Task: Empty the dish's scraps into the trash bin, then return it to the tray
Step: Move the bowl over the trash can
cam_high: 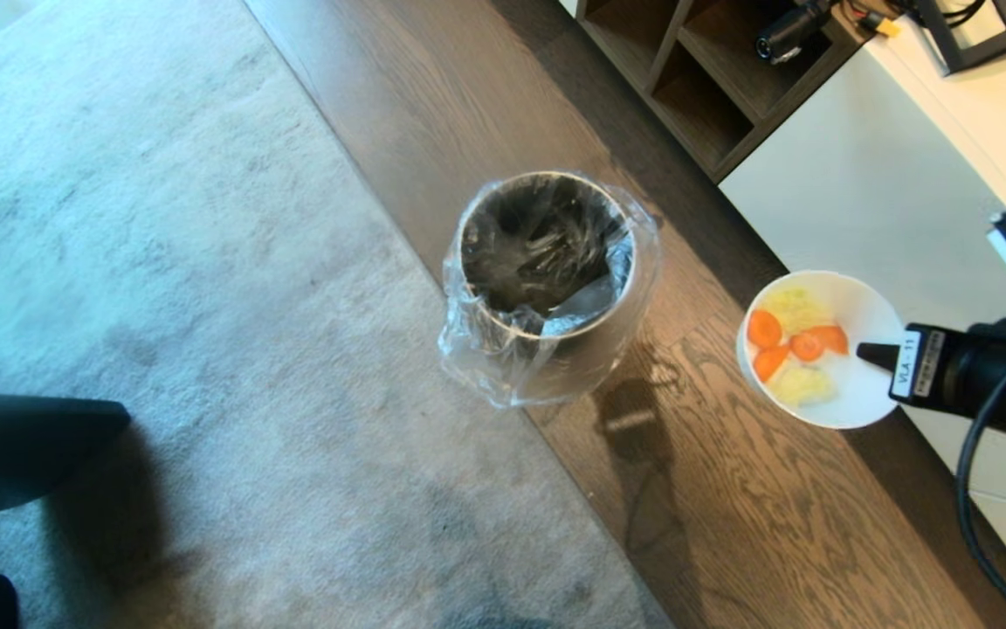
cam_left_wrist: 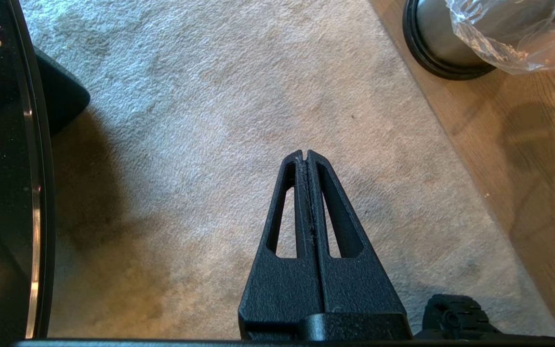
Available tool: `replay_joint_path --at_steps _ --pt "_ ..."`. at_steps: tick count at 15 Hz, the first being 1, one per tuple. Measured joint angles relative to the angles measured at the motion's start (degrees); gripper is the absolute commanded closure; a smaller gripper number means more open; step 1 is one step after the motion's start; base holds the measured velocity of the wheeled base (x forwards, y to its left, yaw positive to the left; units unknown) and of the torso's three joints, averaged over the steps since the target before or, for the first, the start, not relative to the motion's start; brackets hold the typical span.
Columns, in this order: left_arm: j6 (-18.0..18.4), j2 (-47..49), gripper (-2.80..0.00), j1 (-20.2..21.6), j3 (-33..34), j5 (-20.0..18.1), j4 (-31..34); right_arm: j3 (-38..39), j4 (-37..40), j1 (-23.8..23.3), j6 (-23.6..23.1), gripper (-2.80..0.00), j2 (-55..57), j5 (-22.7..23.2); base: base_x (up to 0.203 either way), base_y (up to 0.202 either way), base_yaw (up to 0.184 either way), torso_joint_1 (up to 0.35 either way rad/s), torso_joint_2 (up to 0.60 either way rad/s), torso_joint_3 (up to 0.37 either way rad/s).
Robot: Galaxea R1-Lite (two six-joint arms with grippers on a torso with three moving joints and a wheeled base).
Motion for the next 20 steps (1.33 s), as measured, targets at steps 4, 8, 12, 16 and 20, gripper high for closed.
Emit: replay_joint_path --at_steps 4,8,12,16,20 --pt "0.02 0.00 0.00 0.00 0.00 0.03 0.00 -8.81 -3.44 3.98 -5.25 0.00 7.94 -1.41 0.000 0.000 0.000 0.000 0.00 0.000" --pt "0.00 0.00 0.00 0.00 0.00 0.06 0.00 -20.15 -4.02 8.91 -8.95 0.00 15.66 -7.84 0.000 0.000 0.000 0.000 0.00 0.000" --pt "0.02 0.00 0.00 0.00 0.00 0.06 0.00 -30.50 -6.23 10.32 -16.46 0.00 21.39 -8.46 0.000 0.000 0.000 0.000 0.00 0.000" --pt "0.00 0.00 0.00 0.00 0.00 0.03 0.00 -33.82 -14.41 10.56 -28.93 0.00 25.29 -8.48 0.000 0.000 0.000 0.000 0.00 0.000" --pt "0.00 0.00 0.00 0.00 0.00 0.03 0.00 -33.34 -24.38 11.64 -42.65 0.00 27.88 -8.42 0.000 0.000 0.000 0.000 0.00 0.000"
